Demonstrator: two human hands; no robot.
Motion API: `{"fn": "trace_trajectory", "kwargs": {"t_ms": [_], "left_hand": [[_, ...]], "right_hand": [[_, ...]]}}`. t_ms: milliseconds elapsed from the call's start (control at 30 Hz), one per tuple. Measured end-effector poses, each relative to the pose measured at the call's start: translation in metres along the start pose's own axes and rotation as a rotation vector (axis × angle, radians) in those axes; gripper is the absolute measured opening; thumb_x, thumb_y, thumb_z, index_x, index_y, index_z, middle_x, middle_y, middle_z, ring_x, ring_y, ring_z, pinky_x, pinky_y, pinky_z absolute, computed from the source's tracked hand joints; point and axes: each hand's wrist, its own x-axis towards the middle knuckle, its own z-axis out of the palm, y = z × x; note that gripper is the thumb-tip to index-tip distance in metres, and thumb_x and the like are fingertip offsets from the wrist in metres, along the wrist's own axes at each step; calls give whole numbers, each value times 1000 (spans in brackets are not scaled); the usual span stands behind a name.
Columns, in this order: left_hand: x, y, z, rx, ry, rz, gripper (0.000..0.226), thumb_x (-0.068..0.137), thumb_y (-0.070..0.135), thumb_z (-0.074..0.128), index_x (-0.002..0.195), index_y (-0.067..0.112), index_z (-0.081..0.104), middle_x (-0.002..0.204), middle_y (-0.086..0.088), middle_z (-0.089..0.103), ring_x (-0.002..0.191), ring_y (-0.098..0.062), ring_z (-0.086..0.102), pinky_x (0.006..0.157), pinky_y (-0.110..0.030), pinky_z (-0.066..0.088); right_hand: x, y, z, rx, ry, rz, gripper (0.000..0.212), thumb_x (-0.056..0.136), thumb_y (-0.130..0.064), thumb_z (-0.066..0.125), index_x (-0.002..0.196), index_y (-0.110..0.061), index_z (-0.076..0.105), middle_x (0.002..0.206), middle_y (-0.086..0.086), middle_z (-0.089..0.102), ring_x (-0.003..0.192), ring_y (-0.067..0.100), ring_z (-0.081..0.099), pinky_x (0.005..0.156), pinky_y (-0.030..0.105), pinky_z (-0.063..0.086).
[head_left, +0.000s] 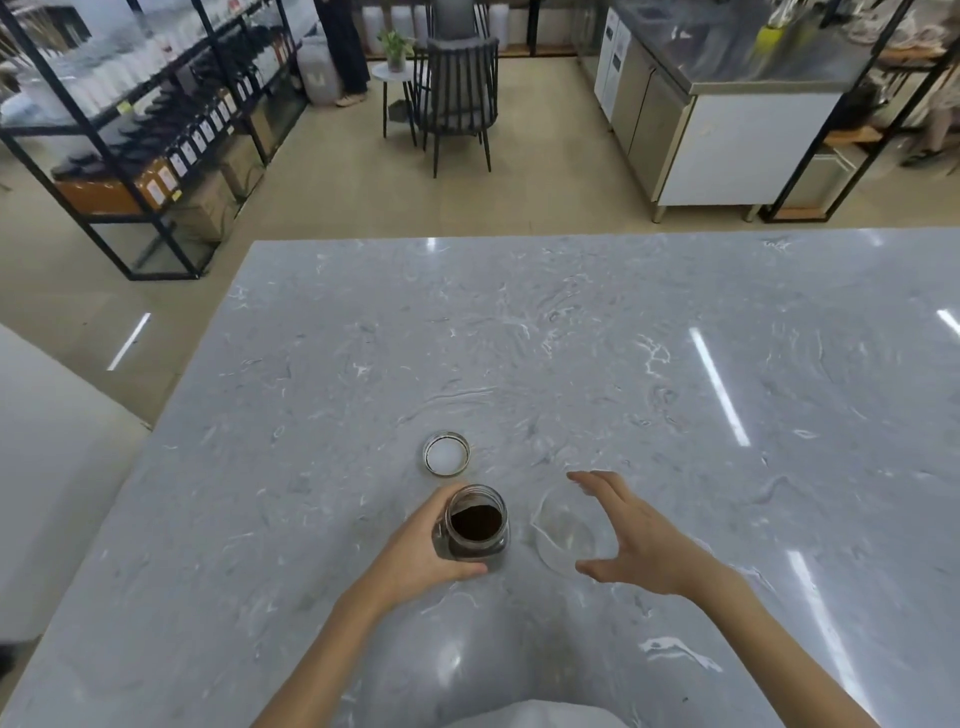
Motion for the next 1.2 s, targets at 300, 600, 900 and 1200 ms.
{"fn": "trace_trajectory", "kwargs": {"t_ms": [300, 600, 900, 1200], "left_hand": [[-2, -2, -1, 60, -49, 11, 104, 62, 52, 92, 145, 56, 30, 147, 32, 44, 136, 7, 44, 113, -38, 40], [-18, -15, -31, -140, 199, 26, 63, 89, 67, 62, 145, 51, 39, 143, 25, 52, 135, -2, 48, 110, -32, 37], [79, -9, -48, 437, 176, -45, 64, 88, 31, 79, 144, 14, 53, 150, -10, 47, 138, -31, 45, 113, -44, 35], [111, -16, -34, 580, 3, -56, 67, 87, 32, 79, 147, 21, 51, 141, -7, 50, 130, -28, 41, 109, -32, 32]], "right_hand": [[3, 4, 2, 23, -20, 31, 122, 70, -57, 80, 150, -50, -13, 146, -15, 23, 127, 17, 45, 100, 35, 46], [-6, 5, 0, 97, 31, 1, 128, 66, -80, 68, 151, -43, -20, 157, -26, -22, 145, 1, -23, 121, 43, -2], [14, -15, -32, 417, 10, 143, 56, 88, -66, 46, 141, -55, 33, 133, -59, 21, 131, -31, 5, 112, 15, 4], [101, -13, -50, 461, -207, 414, 76, 92, -72, 24, 147, -23, 44, 144, -6, 52, 136, 14, 43, 113, 36, 27]]}}
